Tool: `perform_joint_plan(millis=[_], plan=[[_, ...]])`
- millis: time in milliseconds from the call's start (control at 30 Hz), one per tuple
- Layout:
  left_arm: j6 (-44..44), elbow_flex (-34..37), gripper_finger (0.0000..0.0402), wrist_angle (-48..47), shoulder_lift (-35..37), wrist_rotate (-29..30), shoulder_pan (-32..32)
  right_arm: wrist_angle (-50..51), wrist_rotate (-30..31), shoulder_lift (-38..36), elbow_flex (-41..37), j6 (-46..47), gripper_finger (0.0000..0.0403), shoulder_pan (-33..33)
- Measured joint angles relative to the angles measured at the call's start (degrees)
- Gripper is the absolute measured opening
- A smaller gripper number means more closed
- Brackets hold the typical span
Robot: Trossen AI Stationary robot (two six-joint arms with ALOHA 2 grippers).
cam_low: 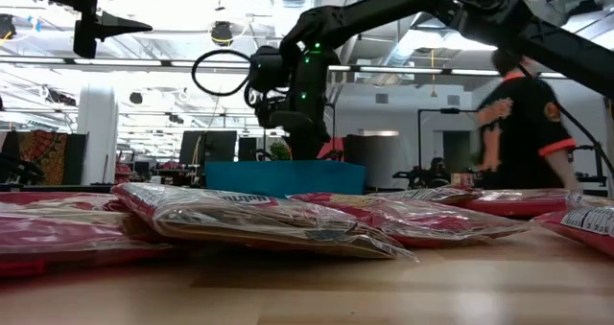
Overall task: Sort popcorn bags into baskets
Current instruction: Put the red popcorn bag into the blue bin
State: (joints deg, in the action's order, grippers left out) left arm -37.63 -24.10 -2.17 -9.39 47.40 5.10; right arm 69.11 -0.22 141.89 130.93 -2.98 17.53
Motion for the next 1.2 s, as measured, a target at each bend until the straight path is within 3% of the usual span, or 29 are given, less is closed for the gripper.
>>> perform_joint_plan(millis=[500,700,900,1200], plan=[[-0.1,0.0,0.0249,-0.8,0.0,0.3,0.0,-8.8,-0.6,1.9,0.8,2.3,0.0017,1.0],[-0.1,0.0,0.0249,-1.8,0.0,0.7,0.0,-11.0,0.0,-2.4,3.8,-2.8,0.0006,0.5],[-0.2,0.0,0.0249,-2.3,0.0,1.1,0.0,-3.4,-0.3,-0.1,3.4,-3.1,0.0011,1.1],[-0.2,0.0,0.0249,-3.5,0.0,1.0,0.0,-2.4,0.5,4.4,3.4,-3.5,0.0014,0.0]])
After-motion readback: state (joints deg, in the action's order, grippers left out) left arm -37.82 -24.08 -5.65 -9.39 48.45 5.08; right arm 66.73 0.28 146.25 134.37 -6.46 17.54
